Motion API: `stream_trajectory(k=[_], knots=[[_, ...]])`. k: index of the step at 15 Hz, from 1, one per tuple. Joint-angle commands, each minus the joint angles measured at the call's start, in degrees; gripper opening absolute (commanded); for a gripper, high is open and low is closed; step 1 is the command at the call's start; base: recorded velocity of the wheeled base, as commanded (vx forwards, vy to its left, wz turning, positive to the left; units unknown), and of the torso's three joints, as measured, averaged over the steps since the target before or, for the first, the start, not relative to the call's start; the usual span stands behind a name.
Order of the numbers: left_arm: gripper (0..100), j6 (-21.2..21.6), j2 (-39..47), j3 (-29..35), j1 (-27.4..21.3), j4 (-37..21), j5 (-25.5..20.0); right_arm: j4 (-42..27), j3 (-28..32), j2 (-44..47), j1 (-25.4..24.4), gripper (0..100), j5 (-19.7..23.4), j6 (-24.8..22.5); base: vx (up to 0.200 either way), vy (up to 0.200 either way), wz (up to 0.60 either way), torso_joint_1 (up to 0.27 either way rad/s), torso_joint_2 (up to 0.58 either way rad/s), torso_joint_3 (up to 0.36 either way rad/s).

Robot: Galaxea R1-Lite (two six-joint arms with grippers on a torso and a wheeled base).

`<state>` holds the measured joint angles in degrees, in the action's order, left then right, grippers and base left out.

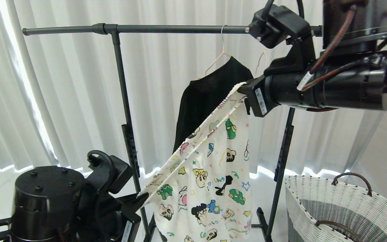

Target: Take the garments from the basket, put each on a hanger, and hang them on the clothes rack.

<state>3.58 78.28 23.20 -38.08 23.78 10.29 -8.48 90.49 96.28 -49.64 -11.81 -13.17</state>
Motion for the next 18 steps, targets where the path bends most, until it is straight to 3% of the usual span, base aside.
stream_trajectory(k=[1, 2, 4, 5, 7, 8, 10, 13, 16, 18], knots=[[0, 3.1, -3.39, 1.5, 0.73, 0.03, -0.18, 0.05, -6.29, -7.78, 0.6, 0, -1.63, -0.02, 0.0, 0.0, 0.0, 0.0, 0.0, 0.0], [0, 6.17, -3.57, 4.84, 1.78, 0.03, -0.88, -0.83, -9.02, -10.5, 0.77, 0, -1.63, -0.02, 0.0, 0.0, 0.0, 0.0, 0.0, 0.0], [0, 6.96, -2.51, 13.28, 3.19, -1.81, -2.12, -4.87, -11.13, -14.89, 0.86, 0, -1.63, 0.07, 0.0, 0.0, 0.0, 0.0, 0.0, 0.0], [0, 6.79, -0.49, 27.43, 5.83, -12.18, -2.2, -10.15, -11.65, -18.59, 0.86, 0, -1.63, 0.07, 0.0, 0.0, 0.0, 0.0, 0.0, 0.0], [0, 4.68, 1.44, 47.64, 5.83, -32.66, -3.78, -15.33, -11.65, -21.57, 0.86, 0, -1.55, 0.33, 0.0, 0.0, 0.0, 0.0, 0.0, 0.0], [0, 4.06, 2.32, 56.52, 5.56, -42.33, -6.51, -15.51, -11.3, -21.75, 0.86, 0, -1.63, 1.12, 0.0, 0.0, 0.0, 0.0, 0.0, 0.0], [0, 4.06, 3.29, 67.86, 4.95, -53.4, -10.03, -15.51, -8.49, -21.4, 1.83, 0, -1.63, 1.39, 0.0, 0.0, 0.0, 0.0, 0.0, 0.0], [0, 4.15, 2.41, 69.53, 3.72, -54.99, -10.03, -15.6, -1.81, -18.94, 3.76, 0, -1.63, 1.39, 0.0, 0.0, 0.0, 0.0, 0.0, 0.0], [0, 4.24, 0.47, 67.33, 0.03, -54.99, -9.85, -16.83, -1.55, -19.11, 4.73, 0, -1.72, 1.39, 0.0, 0.0, 0.0, 0.0, 0.0, 0.0], [0, 5.47, 0.65, 66.01, -0.32, -54.9, -9.32, -25.18, -1.02, -22.98, 6.75, 0, -1.63, 1.74, 0.0, 0.0, 0.0, 0.0, 0.0, 0.0]])
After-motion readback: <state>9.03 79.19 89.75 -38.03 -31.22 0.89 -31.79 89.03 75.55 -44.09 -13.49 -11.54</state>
